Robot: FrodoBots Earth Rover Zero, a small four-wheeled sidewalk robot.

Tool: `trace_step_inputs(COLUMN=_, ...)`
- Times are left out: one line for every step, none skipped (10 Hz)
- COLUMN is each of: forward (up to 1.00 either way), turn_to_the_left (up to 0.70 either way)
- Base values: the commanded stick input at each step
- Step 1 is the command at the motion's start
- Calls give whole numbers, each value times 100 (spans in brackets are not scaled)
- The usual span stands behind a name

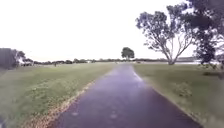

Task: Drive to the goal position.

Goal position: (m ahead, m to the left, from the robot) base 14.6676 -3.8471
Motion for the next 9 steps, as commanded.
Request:
trace_step_inputs(forward=70, turn_to_the_left=-10)
trace_step_inputs(forward=70, turn_to_the_left=-11)
trace_step_inputs(forward=70, turn_to_the_left=-5)
trace_step_inputs(forward=70, turn_to_the_left=-1)
trace_step_inputs(forward=70, turn_to_the_left=-5)
trace_step_inputs(forward=70, turn_to_the_left=-14)
trace_step_inputs(forward=70, turn_to_the_left=-10)
trace_step_inputs(forward=70, turn_to_the_left=-6)
trace_step_inputs(forward=70, turn_to_the_left=0)
